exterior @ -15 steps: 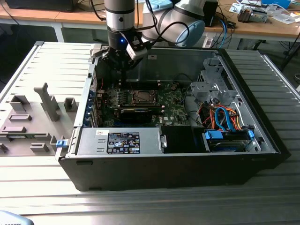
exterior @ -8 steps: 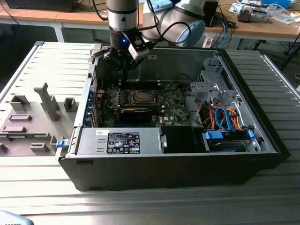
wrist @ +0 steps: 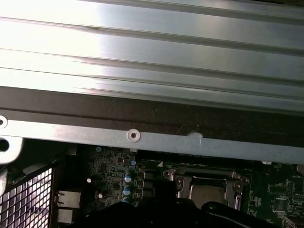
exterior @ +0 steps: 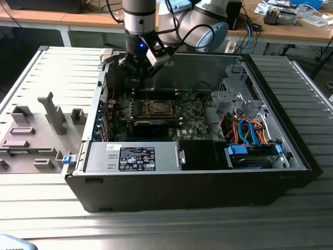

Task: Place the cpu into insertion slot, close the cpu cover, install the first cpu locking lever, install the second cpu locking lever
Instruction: 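Install the first cpu locking lever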

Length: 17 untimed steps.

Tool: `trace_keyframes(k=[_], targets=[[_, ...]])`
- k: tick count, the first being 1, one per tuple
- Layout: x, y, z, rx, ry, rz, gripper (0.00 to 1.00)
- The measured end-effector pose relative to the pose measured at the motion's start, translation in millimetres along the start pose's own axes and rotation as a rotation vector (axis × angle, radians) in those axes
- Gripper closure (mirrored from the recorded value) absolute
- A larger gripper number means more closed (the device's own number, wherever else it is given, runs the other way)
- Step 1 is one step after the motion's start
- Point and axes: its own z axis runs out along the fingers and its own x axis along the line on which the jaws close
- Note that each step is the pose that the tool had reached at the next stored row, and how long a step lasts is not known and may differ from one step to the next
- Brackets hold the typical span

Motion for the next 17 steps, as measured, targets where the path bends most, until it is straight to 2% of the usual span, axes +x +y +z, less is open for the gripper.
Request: trace_keyframes(k=[17], targets=[[-13.1,-1.4,0.2,0.0,0.0001,0.0,0.89]])
